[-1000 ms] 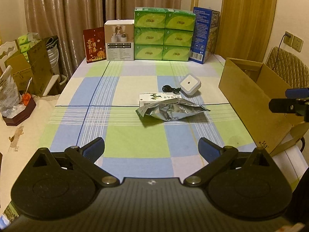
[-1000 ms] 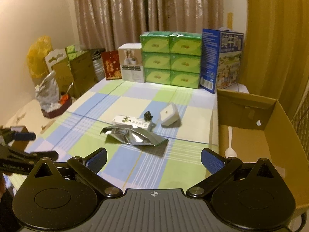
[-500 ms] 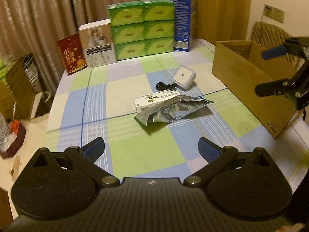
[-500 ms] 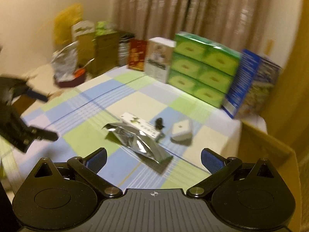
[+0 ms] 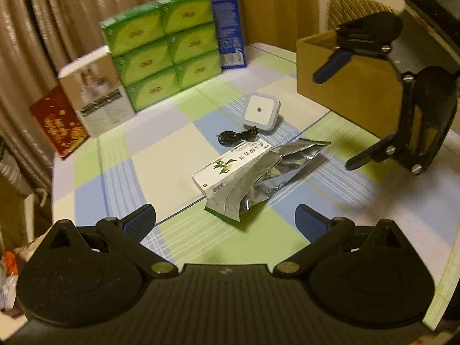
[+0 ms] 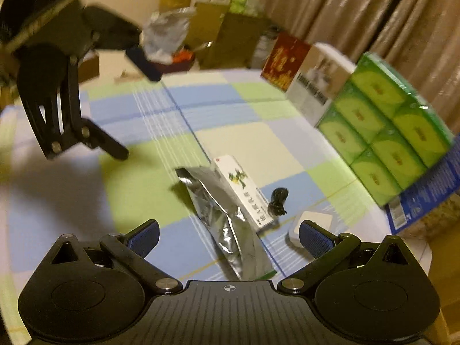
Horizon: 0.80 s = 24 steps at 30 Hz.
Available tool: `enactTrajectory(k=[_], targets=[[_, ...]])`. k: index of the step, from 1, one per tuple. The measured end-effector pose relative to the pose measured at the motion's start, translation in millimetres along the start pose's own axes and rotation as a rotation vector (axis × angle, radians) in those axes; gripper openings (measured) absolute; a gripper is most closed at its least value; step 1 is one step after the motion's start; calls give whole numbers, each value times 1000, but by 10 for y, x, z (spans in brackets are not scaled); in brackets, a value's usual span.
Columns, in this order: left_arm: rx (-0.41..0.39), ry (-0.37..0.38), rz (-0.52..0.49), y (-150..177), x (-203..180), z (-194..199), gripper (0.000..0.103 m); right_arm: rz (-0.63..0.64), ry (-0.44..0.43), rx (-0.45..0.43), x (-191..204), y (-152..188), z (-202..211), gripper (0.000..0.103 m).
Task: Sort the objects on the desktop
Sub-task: 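Grasp the white medicine tube box with the left tool while the right tool grasps the silver foil bag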
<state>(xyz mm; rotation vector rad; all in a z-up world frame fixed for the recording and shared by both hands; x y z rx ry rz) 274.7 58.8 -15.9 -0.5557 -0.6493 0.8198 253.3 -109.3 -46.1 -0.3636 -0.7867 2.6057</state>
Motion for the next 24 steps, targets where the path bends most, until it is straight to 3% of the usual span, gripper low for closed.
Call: enactTrajectory(k=[10, 13, 24], targets=[[50, 83, -103, -123, 251, -549, 101, 215, -83, 138, -119, 17, -614, 100], [62, 96, -143, -126, 285, -692, 101, 228, -111, 173, -174, 23, -779, 78], [60, 152, -218, -135, 332, -930, 101, 253, -163, 244, -309, -20, -1173, 62]])
Point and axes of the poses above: each gripper's, at about its wrist camera, not at the fingertips, and z roughly against the way its jaws point, x to its left, y to its underside, the point moved 1 cm from there along -z, roughly the way its jaws point, and after that the axes turned 12 degrees about -y, right-handed, at the moved point
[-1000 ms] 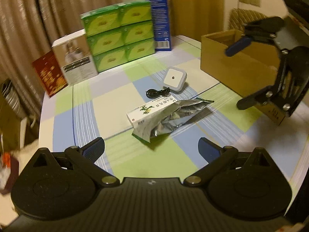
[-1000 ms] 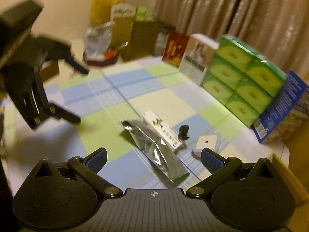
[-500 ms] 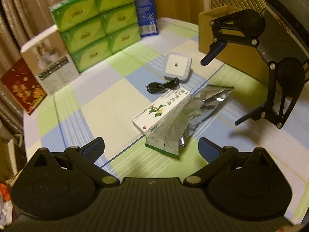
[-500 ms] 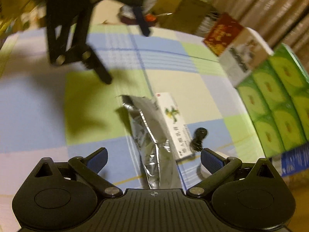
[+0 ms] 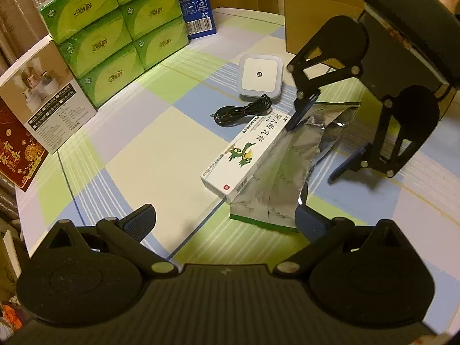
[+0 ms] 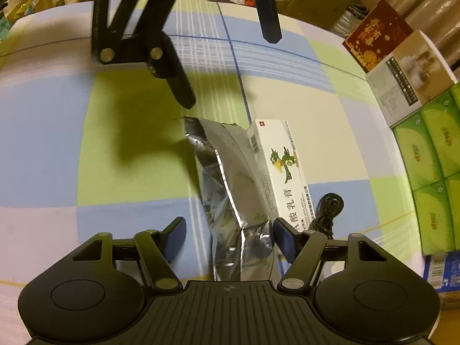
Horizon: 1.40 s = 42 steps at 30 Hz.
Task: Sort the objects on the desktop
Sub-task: 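Grasp the white medicine tube box with the left tool while the right tool grasps the silver foil bag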
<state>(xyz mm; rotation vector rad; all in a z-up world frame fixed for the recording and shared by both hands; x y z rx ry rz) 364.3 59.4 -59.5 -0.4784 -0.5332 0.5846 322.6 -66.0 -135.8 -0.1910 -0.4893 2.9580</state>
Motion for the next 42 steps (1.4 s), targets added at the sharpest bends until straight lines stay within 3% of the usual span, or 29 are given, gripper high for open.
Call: enactTrajectory(k=[6, 13, 21, 27, 31, 34, 36, 37, 38, 42], targets=[[9, 24, -28, 21, -16, -65, 101, -24, -29, 8, -103, -71, -65, 58], [10, 41, -58, -4, -45, -86, 101, -108, -47, 15, -93, -57, 23, 37], [-7, 67, -140, -179, -163, -185, 98, -242, -41, 97, 99, 201, 224, 34], [-12, 84, -166, -355, -237, -438, 91, -468, 9, 112, 96, 474, 372, 34], [6, 99, -151, -451, -292, -646, 76, -580, 21, 99, 85, 565, 443, 34], [22, 88, -162, -474, -378, -754, 72, -611, 34, 93, 110, 585, 469, 34], [37, 83, -147, -470, -417, -786, 60, -642, 38, 82, 95, 599, 482, 34], [49, 83, -135, -466, -435, -788, 46, -663, 41, 74, 90, 602, 489, 34], [67, 73, -121, -456, -464, -778, 41, -688, 41, 66, 84, 608, 502, 34], [107, 64, -55, -374, -641, -580, 33, -793, 30, 17, 138, 651, 594, 33]])
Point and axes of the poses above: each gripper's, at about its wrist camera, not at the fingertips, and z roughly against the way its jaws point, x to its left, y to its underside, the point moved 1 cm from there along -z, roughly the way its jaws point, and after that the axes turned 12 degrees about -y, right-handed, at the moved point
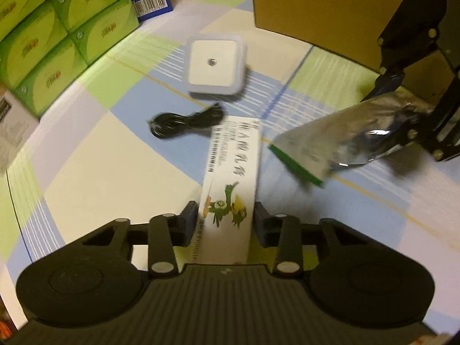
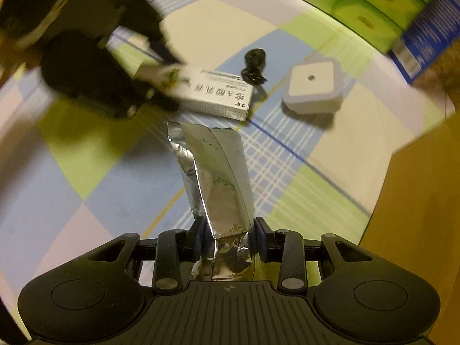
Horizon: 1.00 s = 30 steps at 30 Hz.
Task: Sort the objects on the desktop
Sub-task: 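Grasp the white medicine tube box with the left tool while the right tool grasps the silver foil bag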
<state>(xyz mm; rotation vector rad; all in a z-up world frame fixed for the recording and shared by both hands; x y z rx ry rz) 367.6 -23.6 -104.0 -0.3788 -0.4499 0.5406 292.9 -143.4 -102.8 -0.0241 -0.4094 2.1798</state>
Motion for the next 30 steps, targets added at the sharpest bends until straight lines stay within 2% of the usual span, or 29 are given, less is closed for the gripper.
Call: enactTrajectory(k=[6, 12, 14, 15, 16, 18, 19, 20, 23, 30], targets=[[76, -4, 234, 334, -428, 357, 33, -198, -30, -80, 114, 360, 176, 33], [65, -15, 349, 632, -981, 757, 33, -349, -86, -179, 345, 915, 382, 33], [56, -45, 341, 711, -1148, 834, 33, -341, -94, -212, 456, 1075, 423, 34], [55, -63, 371, 761, -1209, 862, 33, -331, -95, -229, 492, 1132, 434, 40], [52, -62, 407, 801, -1241, 876, 33, -320, -102, -245, 545, 1189, 445, 49], [27, -70, 464, 888, -1302, 929, 38, -309, -110, -255, 611, 1276, 451, 64], [21, -76, 479, 905, -1318, 948, 45, -294, -101, -258, 627, 1301, 446, 69], [7, -77, 484, 910, -1330, 973, 50, -273, -86, -262, 654, 1315, 447, 70], [-47, -86, 473, 906, -1315, 1023, 55, -233, -57, -249, 680, 1300, 400, 74], [-64, -71, 488, 895, -1263, 895, 56, -200, -53, -238, 622, 1243, 219, 74]])
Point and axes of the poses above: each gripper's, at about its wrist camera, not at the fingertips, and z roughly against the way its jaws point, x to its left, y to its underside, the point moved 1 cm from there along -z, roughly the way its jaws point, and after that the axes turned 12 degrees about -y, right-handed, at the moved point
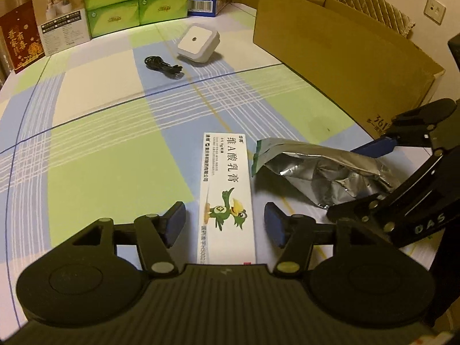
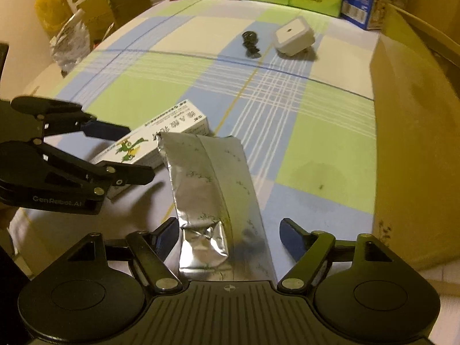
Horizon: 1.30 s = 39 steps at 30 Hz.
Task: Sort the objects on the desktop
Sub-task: 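Grasp the white medicine tube box with the left tool while the right tool grasps the silver foil bag, then lift both items and carry them toward the cardboard box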
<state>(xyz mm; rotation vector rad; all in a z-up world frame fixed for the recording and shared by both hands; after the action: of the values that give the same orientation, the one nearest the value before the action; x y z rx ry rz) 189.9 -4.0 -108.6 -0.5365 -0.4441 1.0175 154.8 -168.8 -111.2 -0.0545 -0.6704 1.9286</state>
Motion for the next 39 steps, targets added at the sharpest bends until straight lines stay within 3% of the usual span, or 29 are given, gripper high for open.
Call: enactTrajectory(k=[2, 4, 9, 14, 18, 39], targets=[[-6, 3, -6, -16, -17, -33, 56, 24, 11, 2, 16, -3, -53, 68], [-13, 11, -3, -26, -27, -58, 56, 40, 28, -3, 40, 3, -71, 55], [-4, -13, -3, -58, -37, -132, 53, 51, 35, -14, 39, -23, -68, 48], [3, -40, -9, -67, -50, -123, 33, 37, 36, -30, 17, -18, -43, 41], [8, -55, -5, -53, -75, -93, 33, 15, 52, -60, 21, -4, 13, 36], [-30, -97, 115, -98, -290, 421, 33, -67, 76, -221, 129, -100, 725, 32]])
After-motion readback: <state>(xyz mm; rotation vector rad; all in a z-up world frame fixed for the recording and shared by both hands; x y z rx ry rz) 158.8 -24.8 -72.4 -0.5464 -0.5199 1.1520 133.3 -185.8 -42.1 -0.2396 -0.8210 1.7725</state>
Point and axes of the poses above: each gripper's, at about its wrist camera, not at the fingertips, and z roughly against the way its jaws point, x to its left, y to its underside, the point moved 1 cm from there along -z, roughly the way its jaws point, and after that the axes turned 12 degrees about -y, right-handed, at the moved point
